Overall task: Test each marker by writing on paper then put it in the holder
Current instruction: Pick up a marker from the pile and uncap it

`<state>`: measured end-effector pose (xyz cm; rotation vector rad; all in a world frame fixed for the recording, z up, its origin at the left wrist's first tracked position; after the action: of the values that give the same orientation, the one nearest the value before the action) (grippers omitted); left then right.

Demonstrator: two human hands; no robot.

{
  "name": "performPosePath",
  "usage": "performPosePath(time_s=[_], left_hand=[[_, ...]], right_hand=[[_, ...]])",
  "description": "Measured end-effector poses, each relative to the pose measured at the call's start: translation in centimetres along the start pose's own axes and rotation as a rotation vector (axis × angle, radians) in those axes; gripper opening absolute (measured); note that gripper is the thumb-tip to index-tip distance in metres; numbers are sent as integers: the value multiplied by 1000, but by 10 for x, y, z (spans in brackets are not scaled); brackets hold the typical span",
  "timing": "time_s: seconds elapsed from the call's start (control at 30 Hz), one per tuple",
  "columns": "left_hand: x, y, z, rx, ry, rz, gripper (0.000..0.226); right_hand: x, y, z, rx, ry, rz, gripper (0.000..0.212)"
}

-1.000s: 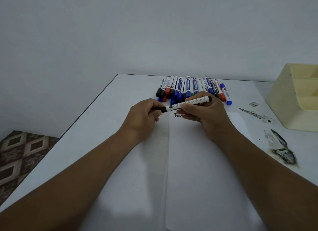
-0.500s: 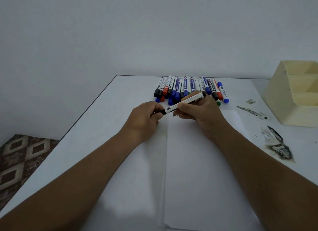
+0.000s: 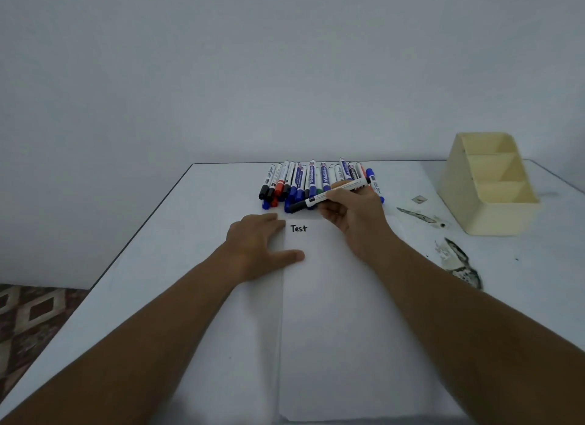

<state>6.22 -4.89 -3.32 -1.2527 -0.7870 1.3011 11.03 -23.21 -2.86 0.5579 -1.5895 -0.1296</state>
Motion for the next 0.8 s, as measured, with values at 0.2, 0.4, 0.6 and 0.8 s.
performPosePath(time_s=[0.2,0.4,0.6,0.8], left_hand=[[3,16,-2,136,26,-14,132],[5,18,-3,160,32,1,131],[1,16,-7,115,31,-3,102],[6,23,-10,155,34,-40,147]], right_hand=[[56,-22,-1,-47,-17,208,12],[153,-51,15,-90,-72,603,17],[245,-82,38,-211,-198,967,48],[289,-107,48,-339,-254,1278,74]])
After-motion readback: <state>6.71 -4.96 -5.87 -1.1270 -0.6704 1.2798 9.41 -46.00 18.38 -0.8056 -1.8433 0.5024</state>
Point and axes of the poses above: each hand's wrist, its own z-axis away from the middle knuckle, its own y-axis out of the palm, x = y × z, the point moved 10 cm from there along -z, towards the middle knuckle, and after that the axes turned 15 degrees about x, right-handed, at the moved point
